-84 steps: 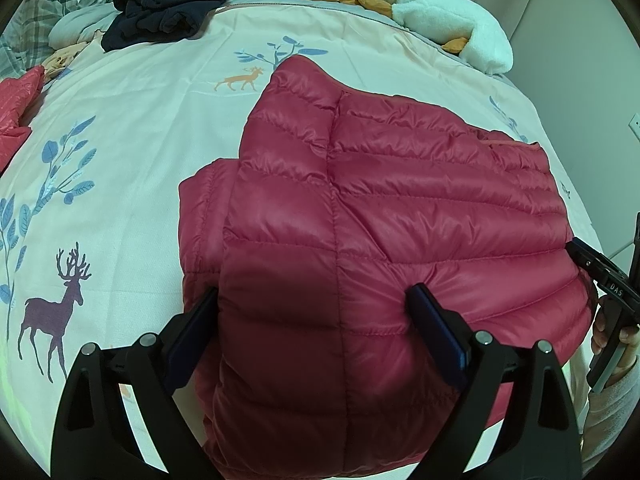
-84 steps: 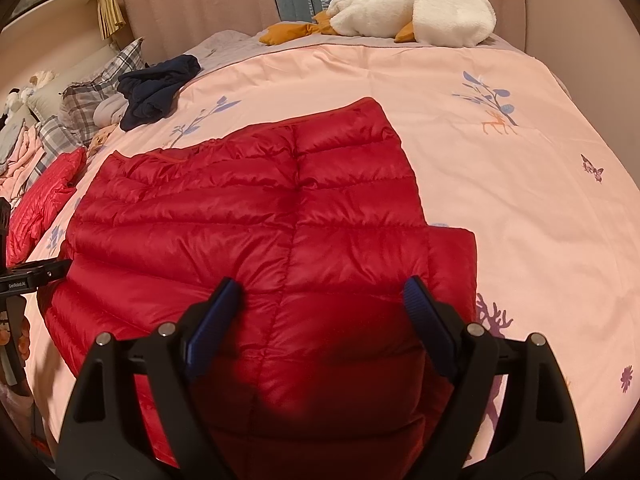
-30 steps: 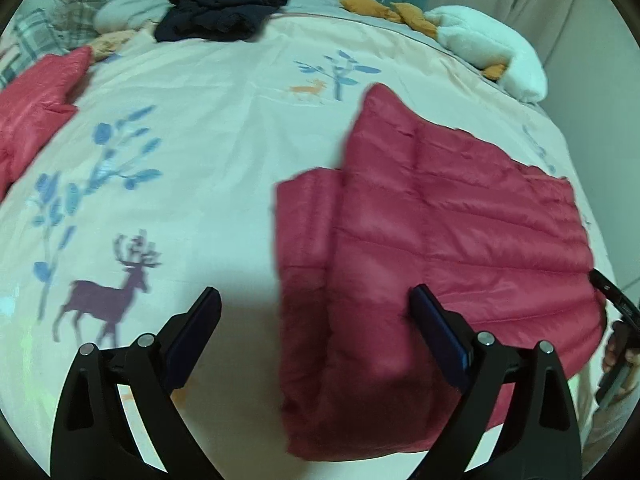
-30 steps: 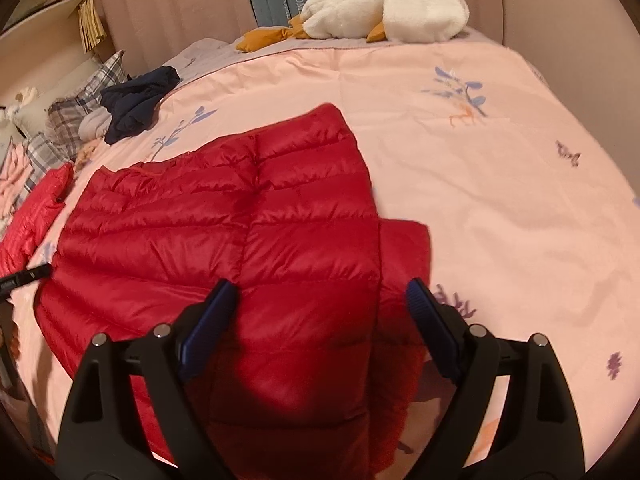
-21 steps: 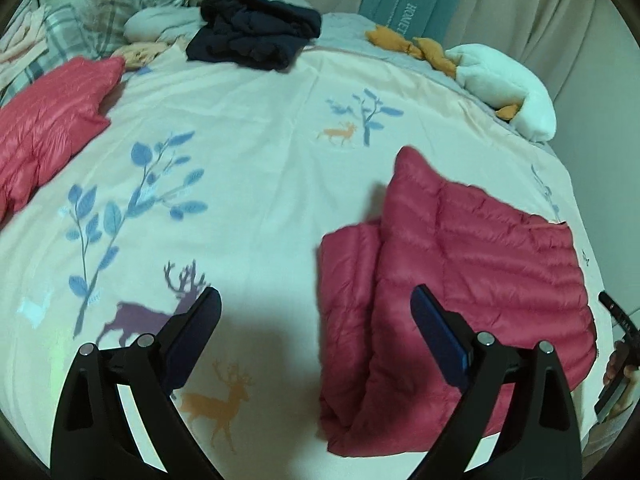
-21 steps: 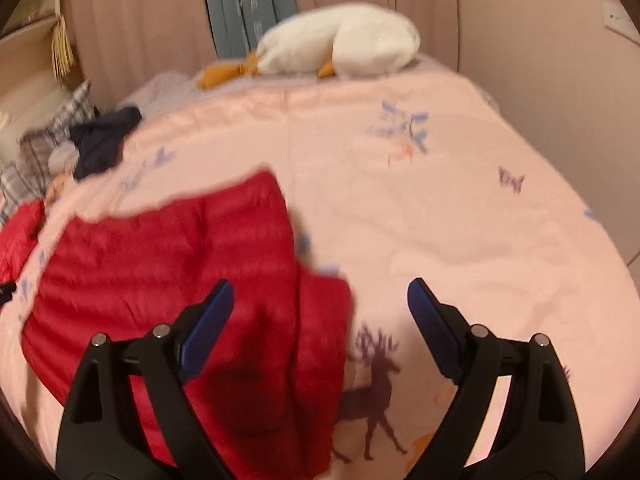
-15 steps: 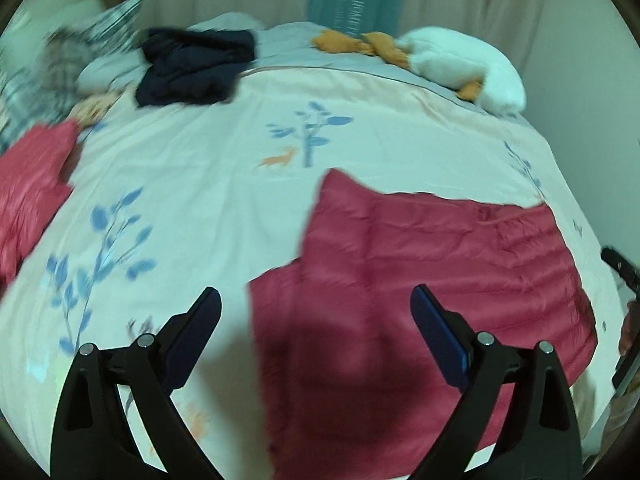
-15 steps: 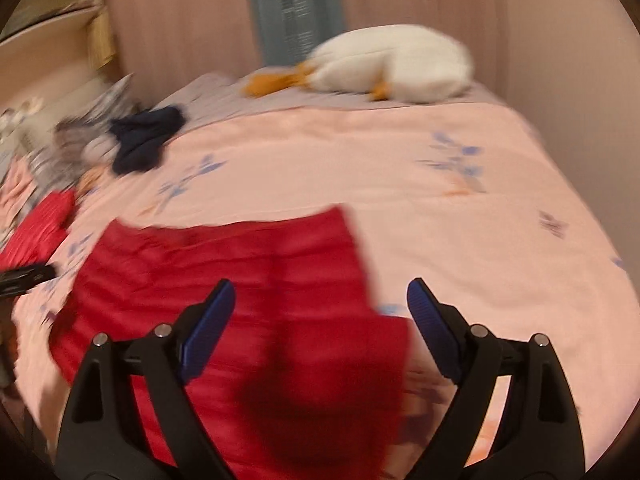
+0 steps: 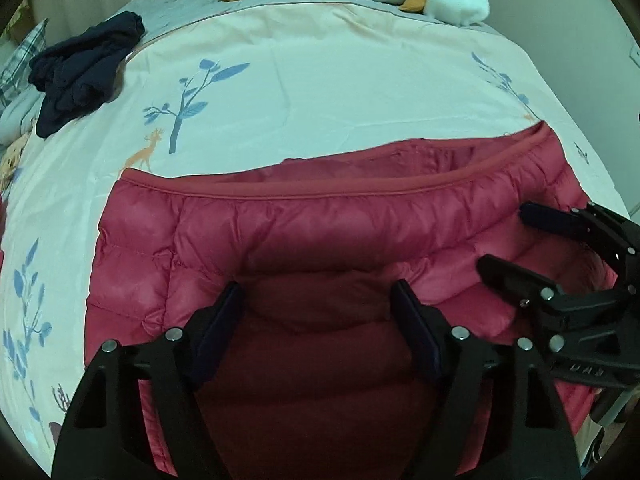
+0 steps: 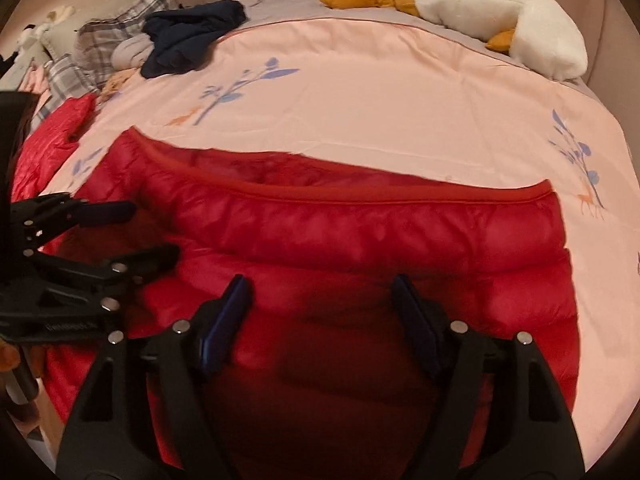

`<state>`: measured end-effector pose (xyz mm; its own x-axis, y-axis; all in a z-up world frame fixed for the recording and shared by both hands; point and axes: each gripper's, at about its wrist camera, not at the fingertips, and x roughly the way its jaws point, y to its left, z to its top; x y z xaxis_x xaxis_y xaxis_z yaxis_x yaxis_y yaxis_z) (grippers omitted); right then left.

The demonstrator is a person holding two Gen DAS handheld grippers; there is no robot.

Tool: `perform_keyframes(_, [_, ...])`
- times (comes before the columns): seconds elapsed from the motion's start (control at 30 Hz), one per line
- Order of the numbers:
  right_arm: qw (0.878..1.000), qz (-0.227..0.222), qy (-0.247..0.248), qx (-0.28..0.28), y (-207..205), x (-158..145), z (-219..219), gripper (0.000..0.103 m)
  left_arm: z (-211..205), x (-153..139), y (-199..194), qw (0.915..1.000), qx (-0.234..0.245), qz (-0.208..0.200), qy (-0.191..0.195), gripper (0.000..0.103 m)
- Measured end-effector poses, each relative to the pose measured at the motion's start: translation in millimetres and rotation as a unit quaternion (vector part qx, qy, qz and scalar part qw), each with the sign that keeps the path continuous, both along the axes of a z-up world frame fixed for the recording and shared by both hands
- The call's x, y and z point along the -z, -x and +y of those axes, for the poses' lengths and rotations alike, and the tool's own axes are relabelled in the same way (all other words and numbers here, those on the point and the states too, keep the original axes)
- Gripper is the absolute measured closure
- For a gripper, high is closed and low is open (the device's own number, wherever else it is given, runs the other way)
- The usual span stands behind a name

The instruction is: Fold large clothes

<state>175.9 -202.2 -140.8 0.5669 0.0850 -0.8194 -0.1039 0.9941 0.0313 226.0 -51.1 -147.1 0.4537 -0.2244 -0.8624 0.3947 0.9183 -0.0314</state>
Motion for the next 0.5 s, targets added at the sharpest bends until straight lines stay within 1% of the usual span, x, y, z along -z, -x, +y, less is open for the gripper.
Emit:
perform_keyframes(0.07, [1.000,-0.001,-0.007,0.013,-1.9,1.1,-11.2,0.028,6.8,1.6,-6.8,0.9999,-0.011,-0.002,0.003,0.020])
perform_keyframes(0.2, [0.999,-0.006,-0.028,0.041,-4.4,-0.3,-38.5,0.029,27.6,1.3,-17.9,0.9988,-0.039,0.007,0.028,0.020])
perform_keyframes(0.23, [0.998,-0.005,-0.036,0.047,-4.9,-0.9,-45.9,0.031,31.4,0.3,-19.4,0.9985,-0.044,0.007,0.031,0.020])
perform_keyframes(0.3, [0.997,-0.004,-0.050,0.054,-6.4,-2.2,-56.6,0.040,40.6,-1.3,-21.3,0.9979,-0.056,0.004,0.031,0.020])
perform_keyframes(0.33, [0.997,-0.003,-0.058,0.058,-6.2,-3.0,-61.5,0.041,45.6,-2.0,-22.0,0.9976,-0.059,0.006,0.037,0.020])
perform_keyframes(0.37, [0.996,-0.003,-0.061,0.060,-6.8,-3.8,-63.5,0.042,47.4,-2.5,-22.7,0.9975,-0.062,0.004,0.034,0.020])
perform_keyframes(0.43, [0.996,-0.004,-0.067,0.062,-5.3,-5.6,-67.5,0.042,51.3,-4.9,-22.1,0.9972,-0.072,-0.008,0.017,0.020])
perform_keyframes(0.5, [0.996,-0.005,-0.063,0.062,-3.8,-6.4,-66.6,0.042,57.3,-6.3,-21.9,0.9970,-0.075,-0.007,0.017,0.020])
